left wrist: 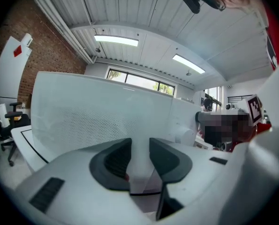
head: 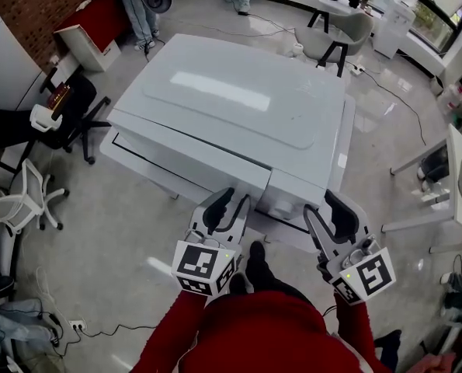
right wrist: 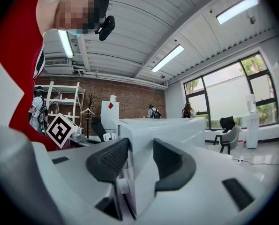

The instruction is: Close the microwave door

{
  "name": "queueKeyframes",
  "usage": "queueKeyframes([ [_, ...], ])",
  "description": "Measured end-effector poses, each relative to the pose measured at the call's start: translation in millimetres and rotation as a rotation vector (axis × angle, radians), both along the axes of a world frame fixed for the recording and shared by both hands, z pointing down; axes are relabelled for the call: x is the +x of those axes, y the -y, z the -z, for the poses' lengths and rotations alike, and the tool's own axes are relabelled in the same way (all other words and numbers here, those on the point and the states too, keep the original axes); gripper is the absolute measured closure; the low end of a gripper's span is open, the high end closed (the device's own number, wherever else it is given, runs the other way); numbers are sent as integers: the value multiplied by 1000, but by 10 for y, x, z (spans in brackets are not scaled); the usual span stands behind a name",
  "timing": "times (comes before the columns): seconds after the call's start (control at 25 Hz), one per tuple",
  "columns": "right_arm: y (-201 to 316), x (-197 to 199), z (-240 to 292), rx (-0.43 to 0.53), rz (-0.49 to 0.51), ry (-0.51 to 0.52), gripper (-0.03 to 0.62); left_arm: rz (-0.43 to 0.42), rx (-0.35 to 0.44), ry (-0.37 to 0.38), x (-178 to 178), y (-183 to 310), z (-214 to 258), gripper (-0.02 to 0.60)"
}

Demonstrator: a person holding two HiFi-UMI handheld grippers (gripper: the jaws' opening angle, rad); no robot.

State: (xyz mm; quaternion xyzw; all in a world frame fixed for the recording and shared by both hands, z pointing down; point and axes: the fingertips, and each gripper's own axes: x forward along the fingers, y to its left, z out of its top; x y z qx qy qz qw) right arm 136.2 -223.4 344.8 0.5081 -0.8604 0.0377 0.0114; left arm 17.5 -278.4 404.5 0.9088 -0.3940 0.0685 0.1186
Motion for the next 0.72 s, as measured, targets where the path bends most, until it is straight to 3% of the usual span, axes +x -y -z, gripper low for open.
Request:
queueKeyframes([
  [0.72, 5, -19, 36, 7, 11, 23, 431, 35, -6, -14, 28, 85, 24, 451],
])
